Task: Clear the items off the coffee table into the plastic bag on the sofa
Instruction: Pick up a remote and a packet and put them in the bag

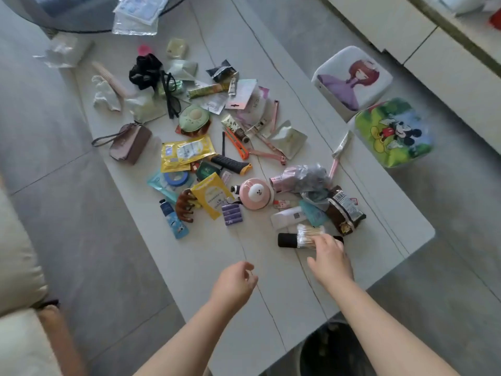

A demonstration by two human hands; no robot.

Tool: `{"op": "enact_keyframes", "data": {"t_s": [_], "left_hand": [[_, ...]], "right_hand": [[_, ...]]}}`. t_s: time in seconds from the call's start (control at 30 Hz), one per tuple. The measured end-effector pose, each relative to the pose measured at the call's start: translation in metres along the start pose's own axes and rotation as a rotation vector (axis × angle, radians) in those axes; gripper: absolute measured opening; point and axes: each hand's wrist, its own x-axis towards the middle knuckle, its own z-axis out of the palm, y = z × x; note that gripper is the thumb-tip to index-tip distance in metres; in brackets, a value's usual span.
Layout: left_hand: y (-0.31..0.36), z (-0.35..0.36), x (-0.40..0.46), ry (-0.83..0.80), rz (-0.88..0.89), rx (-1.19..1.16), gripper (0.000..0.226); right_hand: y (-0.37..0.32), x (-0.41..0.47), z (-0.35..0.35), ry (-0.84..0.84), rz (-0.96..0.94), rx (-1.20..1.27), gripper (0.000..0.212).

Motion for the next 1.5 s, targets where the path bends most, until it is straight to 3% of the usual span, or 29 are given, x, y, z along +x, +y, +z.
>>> {"op": "enact_keyframes", "data": {"t_s": [0.2, 0.4, 0.5, 0.63, 0.83, 1.07, 1.3, 1.5], "left_hand": [[0.034, 0.025, 0.062, 0.031, 0.16, 0.166, 0.039], [0.054, 0.054, 0.098, 0.123, 0.318, 0.298, 0.051], [0.061, 0.065, 0.106, 0.141, 0.295, 0.323, 0.053], [0.068, 0.072, 0.112, 0.209, 0.218, 0.444, 0.039], [0.058, 0.067, 0.103, 0.213, 0.332, 0.65, 0.027], [0.033, 0.037, 0.058, 0.166, 0.363, 0.476, 0.033], [0.003, -0.018, -0.009, 0.199, 0.065, 0.199, 0.035], [-0.055, -0.066, -0.083, 0.356, -0.129, -0.34, 0.036]], "right_hand": [[0.036, 0.034, 0.022, 0.008, -0.049, -0.029, 0.066], [0.049, 0.046, 0.051, 0.135, -0.103, 0.095, 0.055], [0.052, 0.05, 0.057, 0.206, -0.078, 0.19, 0.048], [0.054, 0.052, 0.054, 0.213, -0.083, 0.22, 0.044], [0.049, 0.05, 0.039, 0.119, -0.029, 0.354, 0.039], [0.035, 0.03, 0.011, 0.071, -0.014, 0.426, 0.035], [-0.023, -0.011, -0.036, -0.031, -0.083, 0.474, 0.021], [-0.105, -0.055, -0.062, -0.121, -0.214, 0.559, 0.018]]}}
